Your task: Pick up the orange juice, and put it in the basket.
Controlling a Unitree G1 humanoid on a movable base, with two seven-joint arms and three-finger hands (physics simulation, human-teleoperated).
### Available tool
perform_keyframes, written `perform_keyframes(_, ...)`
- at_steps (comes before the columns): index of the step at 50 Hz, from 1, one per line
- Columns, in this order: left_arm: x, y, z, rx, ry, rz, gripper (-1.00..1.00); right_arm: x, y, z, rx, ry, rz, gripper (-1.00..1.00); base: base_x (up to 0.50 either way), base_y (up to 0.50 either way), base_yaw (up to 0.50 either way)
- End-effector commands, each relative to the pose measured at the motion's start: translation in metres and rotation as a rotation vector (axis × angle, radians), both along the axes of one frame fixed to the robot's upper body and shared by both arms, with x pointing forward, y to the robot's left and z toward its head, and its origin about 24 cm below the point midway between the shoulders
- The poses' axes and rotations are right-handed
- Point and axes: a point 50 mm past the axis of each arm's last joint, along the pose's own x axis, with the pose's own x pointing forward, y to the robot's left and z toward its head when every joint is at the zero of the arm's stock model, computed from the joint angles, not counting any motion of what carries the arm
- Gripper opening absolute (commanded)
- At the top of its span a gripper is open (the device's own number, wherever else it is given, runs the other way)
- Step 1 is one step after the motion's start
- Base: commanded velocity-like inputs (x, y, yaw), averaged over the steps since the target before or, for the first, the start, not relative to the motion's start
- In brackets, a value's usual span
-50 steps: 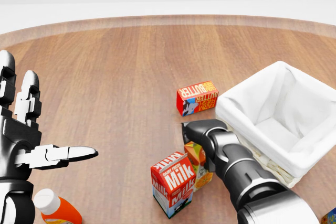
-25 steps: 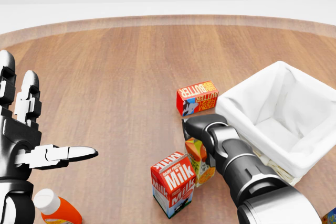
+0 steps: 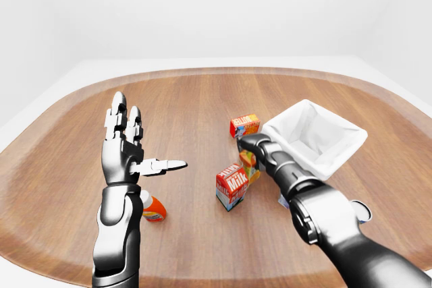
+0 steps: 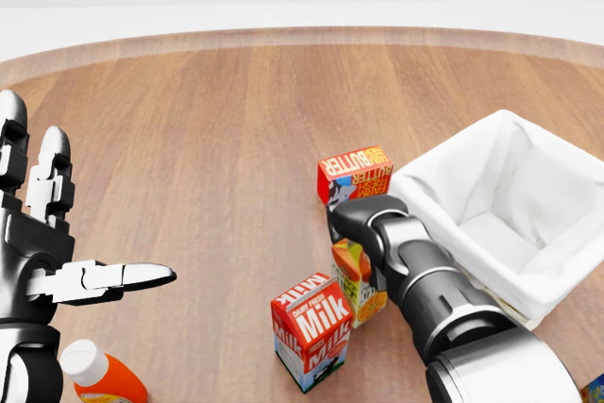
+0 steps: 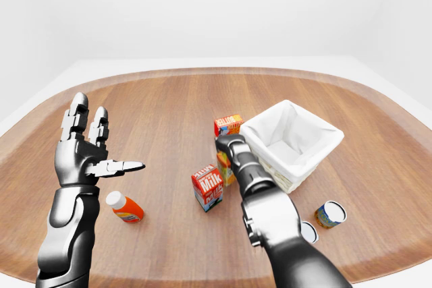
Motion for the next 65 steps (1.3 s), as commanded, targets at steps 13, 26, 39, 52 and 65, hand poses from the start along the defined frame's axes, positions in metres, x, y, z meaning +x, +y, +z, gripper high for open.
perform_keyframes(13,0.0,0.0,0.0,0.0,0.0,0.001,1.0,0.009,0.003,0.017,-0.026,-0.043,0.018,-1.0,0.0,0.0,0.0)
perform_keyframes(26,0.0,0.0,0.0,0.0,0.0,0.0,1.0,0.01,0.003,0.021,-0.04,-0.046,0.018,-1.0,0.0,0.0,0.0)
perform_keyframes(39,0.0,0.0,0.0,0.0,0.0,0.0,1.0,0.014,0.005,0.029,-0.035,-0.059,0.025,-1.0,0.0,0.0,0.0)
perform_keyframes(52,0.0,0.0,0.0,0.0,0.0,0.0,1.0,0.016,0.007,0.034,-0.025,-0.06,0.034,-1.0,0.0,0.0,0.0)
perform_keyframes(65,0.0,0.0,0.0,0.0,0.0,0.001,1.0,0.018,0.008,0.04,-0.024,-0.061,0.038,-1.0,0.0,0.0,0.0)
